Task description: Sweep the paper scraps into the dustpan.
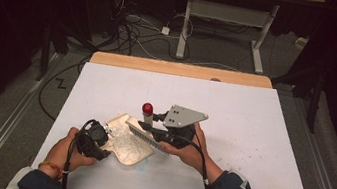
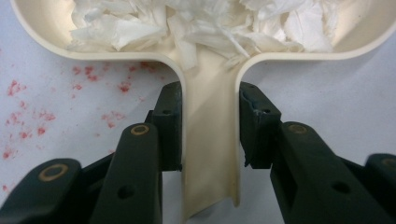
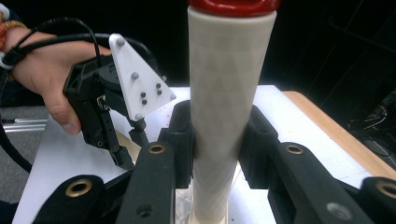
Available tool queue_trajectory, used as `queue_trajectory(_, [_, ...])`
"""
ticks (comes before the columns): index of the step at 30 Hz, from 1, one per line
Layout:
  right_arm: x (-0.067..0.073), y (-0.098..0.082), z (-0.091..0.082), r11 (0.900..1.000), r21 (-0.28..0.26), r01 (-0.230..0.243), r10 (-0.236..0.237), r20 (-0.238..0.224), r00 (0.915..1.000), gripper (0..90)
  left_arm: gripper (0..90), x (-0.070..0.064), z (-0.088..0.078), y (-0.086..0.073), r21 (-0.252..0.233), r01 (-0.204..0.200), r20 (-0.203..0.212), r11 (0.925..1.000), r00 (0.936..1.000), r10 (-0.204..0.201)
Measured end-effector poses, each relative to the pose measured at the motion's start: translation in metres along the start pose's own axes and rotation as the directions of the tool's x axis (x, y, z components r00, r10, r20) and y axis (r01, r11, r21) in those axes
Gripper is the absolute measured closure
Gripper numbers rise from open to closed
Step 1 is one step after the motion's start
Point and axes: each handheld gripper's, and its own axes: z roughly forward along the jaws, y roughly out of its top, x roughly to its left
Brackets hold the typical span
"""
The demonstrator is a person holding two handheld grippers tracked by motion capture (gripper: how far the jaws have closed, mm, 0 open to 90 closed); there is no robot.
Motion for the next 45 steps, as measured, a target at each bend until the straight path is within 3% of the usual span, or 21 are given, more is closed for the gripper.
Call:
queue_trajectory(9, [-0.004, -0.005, -0.038, 0.996, -0.049, -0.075, 0.078, 0.053, 0.9956, 70.3, 63.0, -0.003, 0.000, -0.001, -0.011, 0.023, -0.010, 0.9997, 0.9997, -0.023])
queue_trajectory(14, [-0.006, -0.007, -0.053, 0.995, -0.043, -0.085, 0.088, 0.085, 0.9925, 70.3, 63.2, -0.003, 0.000, -0.002, -0.022, 0.021, -0.012, 0.9995, 0.9997, -0.021])
queue_trajectory(28, [-0.020, -0.025, -0.120, 0.991, -0.018, -0.129, 0.130, 0.164, 0.9778, 70.2, 63.2, -0.003, 0.001, 0.003, -0.033, 0.037, -0.010, 0.9988, 0.9993, -0.037])
queue_trajectory(33, [-0.025, -0.035, -0.142, 0.989, -0.006, -0.150, 0.148, 0.199, 0.9688, 70.2, 63.2, -0.001, 0.002, 0.004, -0.041, 0.038, -0.004, 0.9985, 0.9993, -0.038])
queue_trajectory(36, [-0.027, -0.039, -0.154, 0.986, -0.008, -0.167, 0.165, 0.204, 0.9650, 70.3, 63.2, -0.001, 0.002, 0.004, -0.041, 0.045, 0.002, 0.9982, 0.9990, -0.045])
queue_trajectory(45, [-0.026, -0.049, -0.187, 0.982, 0.015, -0.186, 0.180, 0.193, 0.9646, 70.2, 63.2, 0.000, 0.001, 0.001, -0.060, 0.070, 0.016, 0.9957, 0.9975, -0.069])
